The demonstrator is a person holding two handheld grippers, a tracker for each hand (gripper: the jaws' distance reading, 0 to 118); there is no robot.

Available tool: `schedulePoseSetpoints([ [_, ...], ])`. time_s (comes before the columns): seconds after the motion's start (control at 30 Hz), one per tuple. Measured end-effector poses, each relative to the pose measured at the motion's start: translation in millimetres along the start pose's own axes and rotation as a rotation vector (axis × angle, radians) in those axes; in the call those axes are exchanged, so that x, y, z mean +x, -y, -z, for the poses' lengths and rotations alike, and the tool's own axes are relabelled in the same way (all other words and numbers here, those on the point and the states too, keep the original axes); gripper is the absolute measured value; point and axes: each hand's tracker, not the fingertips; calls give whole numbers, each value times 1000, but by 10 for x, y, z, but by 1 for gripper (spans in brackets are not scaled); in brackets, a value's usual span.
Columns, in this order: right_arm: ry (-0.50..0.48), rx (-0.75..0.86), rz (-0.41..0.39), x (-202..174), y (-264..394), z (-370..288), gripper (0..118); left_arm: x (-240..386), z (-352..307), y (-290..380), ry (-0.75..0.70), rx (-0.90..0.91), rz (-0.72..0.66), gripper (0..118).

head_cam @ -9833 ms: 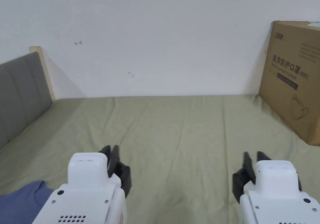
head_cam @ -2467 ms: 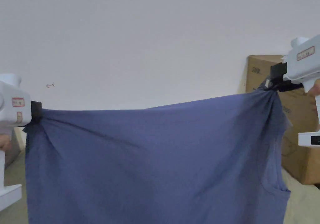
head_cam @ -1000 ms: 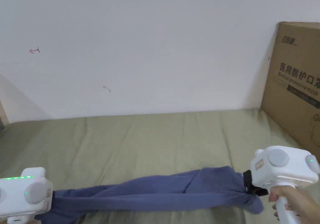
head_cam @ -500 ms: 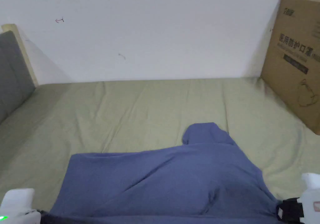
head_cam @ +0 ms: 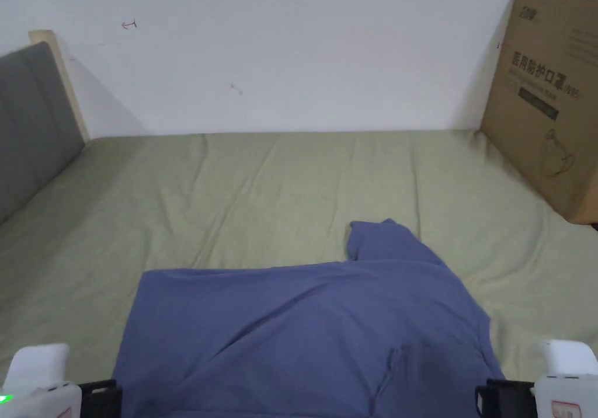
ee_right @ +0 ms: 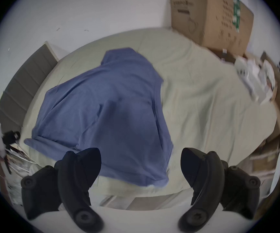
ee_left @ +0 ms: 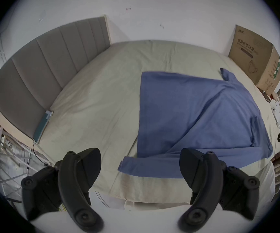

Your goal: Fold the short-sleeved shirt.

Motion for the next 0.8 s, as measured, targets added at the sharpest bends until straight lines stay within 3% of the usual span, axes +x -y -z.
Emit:
schedulePoseSetpoints([
  [0.1,-25,66,-70,-157,-166,-91,99,116,-146,-87,35,45,5,98],
  [0.13,-37,76,-74,-218,-199,-102,96,150,-159,-96,74,57,-10,92],
  [0.17,-42,84,-72,-272,-209,-102,89,193,-177,-94,96,66,-21,77],
  [0.23,-43,87,-69,-339,-203,-9,20,290,-101,-63,128,47,-43,3],
  [0.27,-44,70,-61,-354,-189,75,2,307,-27,-26,118,37,-64,0],
  [0.33,-104,5,-13,-312,-193,281,1,360,111,1,140,-19,-65,0],
  [0.4,-93,18,82,-326,-235,391,0,373,199,-29,154,-29,-81,0],
  [0.5,-117,17,48,-413,-356,509,0,396,314,-196,158,-33,-80,0],
  [0.6,-80,25,-65,-570,-482,615,0,372,478,-469,138,-21,-59,0],
  [0.73,-95,9,-67,-678,-655,842,0,296,875,-993,145,-25,-59,0],
  [0.77,-96,0,-68,-700,-701,903,0,276,991,-1139,141,-15,-63,10],
  [0.8,-96,-2,-73,-718,-742,960,0,251,1126,-1311,125,6,-71,44],
])
